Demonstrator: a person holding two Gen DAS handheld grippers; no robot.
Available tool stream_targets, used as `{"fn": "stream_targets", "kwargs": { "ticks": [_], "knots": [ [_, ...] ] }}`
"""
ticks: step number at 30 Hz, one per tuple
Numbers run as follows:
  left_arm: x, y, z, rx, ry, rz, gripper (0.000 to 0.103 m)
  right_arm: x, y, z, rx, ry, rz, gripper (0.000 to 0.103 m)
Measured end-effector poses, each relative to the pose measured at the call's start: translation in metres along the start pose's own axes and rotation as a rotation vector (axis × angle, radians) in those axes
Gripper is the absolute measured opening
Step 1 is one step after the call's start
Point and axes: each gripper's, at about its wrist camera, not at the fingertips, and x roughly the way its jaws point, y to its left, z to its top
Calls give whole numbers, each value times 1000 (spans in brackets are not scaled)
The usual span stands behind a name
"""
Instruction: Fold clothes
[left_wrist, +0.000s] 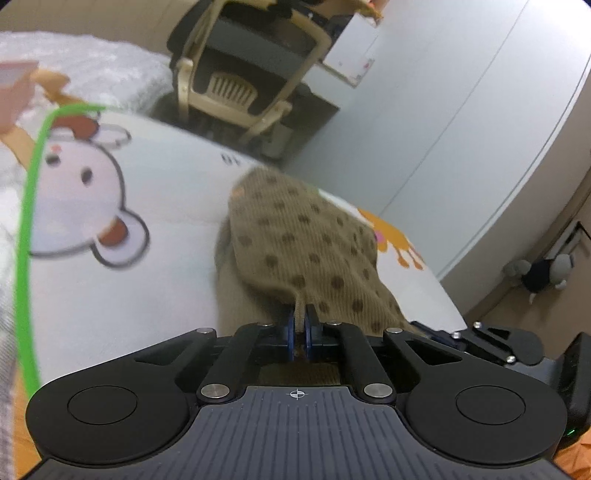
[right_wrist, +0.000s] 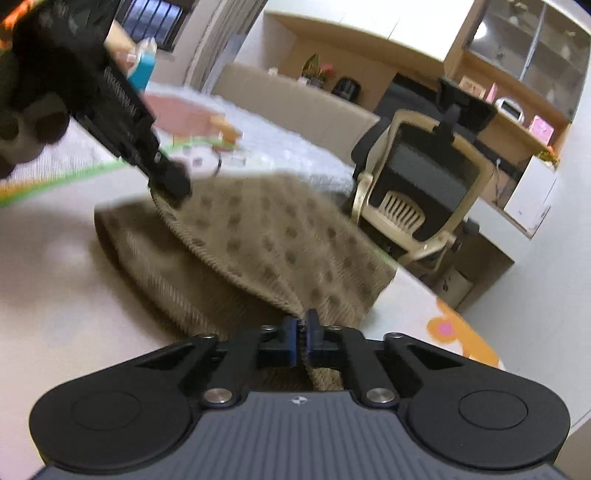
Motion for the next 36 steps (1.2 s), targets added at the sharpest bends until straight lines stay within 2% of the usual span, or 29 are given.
{"fn": "stream_targets", "kwargs": {
  "ticks": [2,5,7,10,12,14,16,17,20,22,23,25,27,30,32,36],
  "knots": [
    [-11,2,4,21,-14,14,7,-13,-4,11,14,-45,17,4],
    [-18,9,-4,54,20,71,7,-23,1,14,18,-37,80,4],
    [-16,14,-15,65,69,104,7,-20,7,7,16,8,116,4],
    [-15,22,-29,62,133,109,8,-14,12,-9,14,89,143,4],
    [-23,23,-27,56,124,86,10,-18,1,-14,54,110,158,7],
    [-32,21,-19,54,91,59,14,-28,-15,-11,112,93,190,11],
    [-34,12,-5,65,39,22,25,-33,-30,-5,169,69,207,15],
    [-33,8,2,70,16,4,32,-32,-37,-1,194,53,203,21],
    [-10,-7,13,82,-9,-50,43,-15,-58,12,283,14,197,37],
    [6,-16,20,91,-25,-86,49,6,-71,19,344,4,202,40],
    [14,-20,22,93,-25,-97,50,22,-76,20,380,22,219,40],
    [32,-21,13,84,36,-73,49,48,-81,14,419,84,241,40],
    [34,-19,-4,85,89,-95,51,67,-84,3,437,153,247,41],
    [20,-17,-24,92,167,-148,52,63,-93,-13,449,180,215,51],
    [11,-13,-32,69,209,-176,53,57,-96,-17,435,184,177,52],
    [-9,6,-22,17,126,-144,61,42,-99,-19,404,185,114,52]
  ]
}}
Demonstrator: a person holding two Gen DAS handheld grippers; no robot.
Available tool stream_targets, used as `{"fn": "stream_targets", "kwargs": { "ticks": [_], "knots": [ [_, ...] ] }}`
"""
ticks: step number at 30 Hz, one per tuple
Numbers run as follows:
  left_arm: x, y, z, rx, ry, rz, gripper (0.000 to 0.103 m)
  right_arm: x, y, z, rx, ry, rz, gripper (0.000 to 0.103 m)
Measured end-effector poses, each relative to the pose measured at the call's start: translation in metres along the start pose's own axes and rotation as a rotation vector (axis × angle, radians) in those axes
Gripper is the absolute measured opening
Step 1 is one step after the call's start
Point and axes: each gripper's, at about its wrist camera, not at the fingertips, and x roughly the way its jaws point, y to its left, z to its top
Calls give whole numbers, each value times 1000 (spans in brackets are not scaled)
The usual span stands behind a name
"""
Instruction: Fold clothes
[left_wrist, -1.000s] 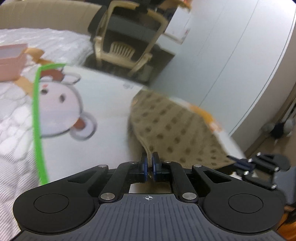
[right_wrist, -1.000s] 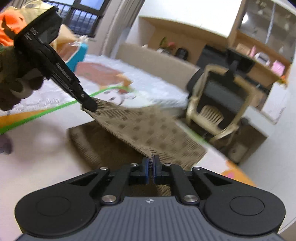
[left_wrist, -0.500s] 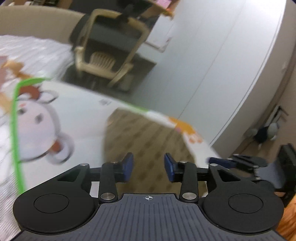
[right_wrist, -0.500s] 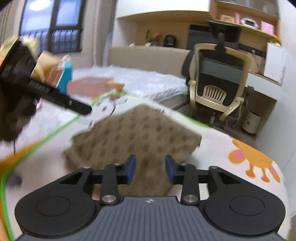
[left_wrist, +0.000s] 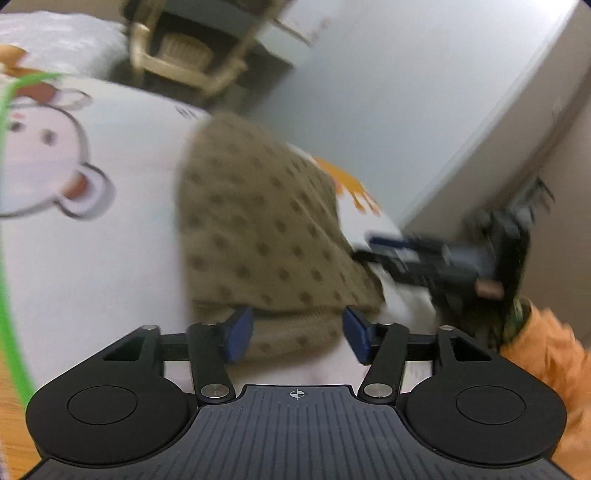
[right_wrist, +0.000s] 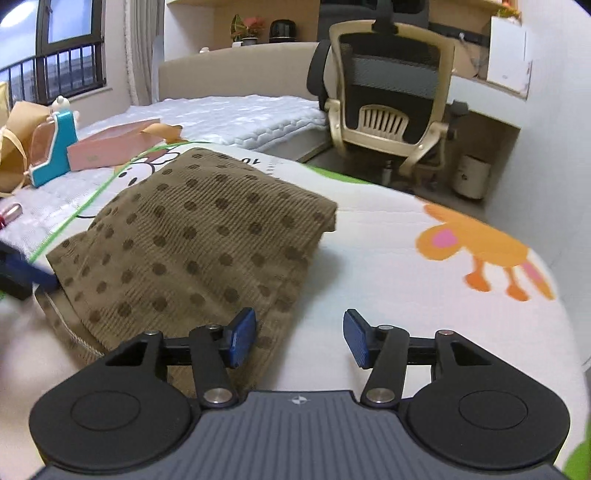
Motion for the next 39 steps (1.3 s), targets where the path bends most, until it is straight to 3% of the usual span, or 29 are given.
{"fn": "stream_targets", "kwargs": {
  "ticks": [2,5,9,13,16,17,20,23,28,30,33,35,36,39],
  "knots": [
    [-6,13,7,-49,-51,45,63,-9,2,-1,-11,-18,-12,52],
    [0,27,12,-97,-62,116,61,-24,11,1,-25,-76,14,52],
    [13,41,15,-139,-48,199,53,-21,30,-1,-101,-66,39,52],
    [17,21,6,-23,13,201,53,-2,32,-13,-169,13,-32,52],
    [6,8,12,32,20,185,54,-14,21,-6,-157,0,-45,52],
    [2,4,15,49,12,182,55,-19,20,-2,-161,-14,-47,53],
    [-8,-2,43,78,-106,205,60,-26,20,15,-163,-54,-18,56],
    [20,-11,73,84,-141,220,63,-18,26,36,-154,-87,23,58],
    [94,-15,96,115,-48,256,67,5,39,62,-148,-122,65,59],
    [115,-13,93,135,1,277,79,14,46,65,-160,-123,82,59],
    [125,-2,92,82,28,238,82,27,57,69,-182,-124,108,64],
    [123,1,90,80,25,231,82,49,60,63,-220,-69,89,65],
    [123,2,89,86,24,233,82,60,59,58,-216,-43,87,71],
    [123,3,85,93,20,230,82,68,45,51,-134,-40,120,75]
  ]
}}
